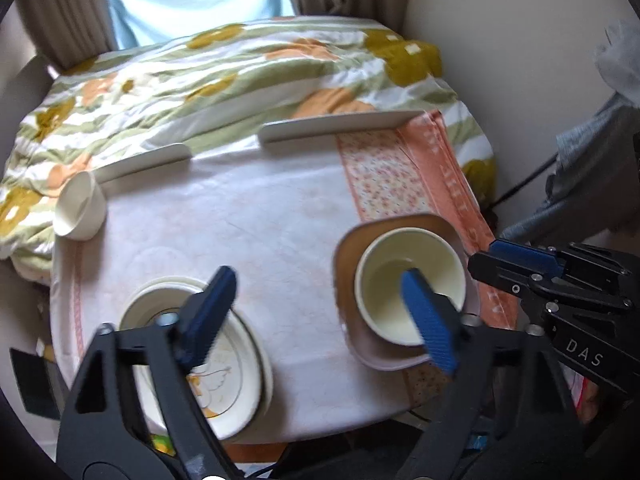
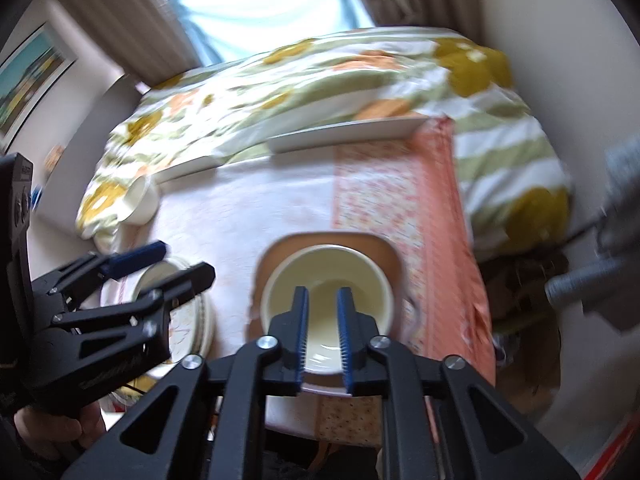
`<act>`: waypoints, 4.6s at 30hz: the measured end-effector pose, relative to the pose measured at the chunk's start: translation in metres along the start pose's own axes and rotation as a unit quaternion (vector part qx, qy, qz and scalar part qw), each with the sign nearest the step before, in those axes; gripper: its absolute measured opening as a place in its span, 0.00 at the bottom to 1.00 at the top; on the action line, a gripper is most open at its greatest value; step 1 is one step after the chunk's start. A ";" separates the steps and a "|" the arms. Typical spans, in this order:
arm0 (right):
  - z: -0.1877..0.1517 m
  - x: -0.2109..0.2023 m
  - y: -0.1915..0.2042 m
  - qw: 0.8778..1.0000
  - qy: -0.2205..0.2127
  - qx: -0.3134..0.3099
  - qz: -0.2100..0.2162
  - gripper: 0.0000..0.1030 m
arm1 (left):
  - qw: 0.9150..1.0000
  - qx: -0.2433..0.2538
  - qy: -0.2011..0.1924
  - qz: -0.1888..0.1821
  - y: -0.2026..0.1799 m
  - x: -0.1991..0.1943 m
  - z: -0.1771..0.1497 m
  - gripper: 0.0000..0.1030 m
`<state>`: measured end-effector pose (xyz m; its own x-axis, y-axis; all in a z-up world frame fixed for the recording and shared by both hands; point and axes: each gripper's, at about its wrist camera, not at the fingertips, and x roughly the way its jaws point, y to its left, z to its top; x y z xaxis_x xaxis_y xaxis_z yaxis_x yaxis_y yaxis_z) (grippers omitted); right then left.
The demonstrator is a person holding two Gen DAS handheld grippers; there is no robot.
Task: Organize plates and bowls
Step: 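Lower the cream bowl into the pink basin and open both grippers, then close both grippers on the rim of the plain white bowl, then carry the white bowl with both grippers and lower it into the cream bowl, then open both grippers to release the white bowl inside the cream bowl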
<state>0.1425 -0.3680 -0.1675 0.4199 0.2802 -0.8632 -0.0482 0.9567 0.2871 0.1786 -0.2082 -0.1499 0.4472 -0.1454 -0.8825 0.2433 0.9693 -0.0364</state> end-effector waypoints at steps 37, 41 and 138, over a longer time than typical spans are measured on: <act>0.178 0.330 0.332 0.948 0.173 -0.228 0.139 0.42 | 0.899 -0.438 -0.024 -0.016 0.427 0.128 -0.008 0.27; 0.174 0.341 0.330 0.949 0.178 -0.222 0.139 0.31 | 0.899 -0.437 -0.018 -0.010 0.435 0.141 -0.006 0.23; -0.043 0.047 -0.038 0.994 0.011 0.091 -0.052 0.16 | 0.993 0.070 0.092 -0.024 -0.061 0.087 -0.026 0.12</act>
<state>0.1250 -0.3875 -0.2367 0.3938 0.1842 -0.9006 0.1598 0.9511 0.2644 0.1801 -0.2751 -0.2371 0.2708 -0.1394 -0.9525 0.3828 0.9235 -0.0263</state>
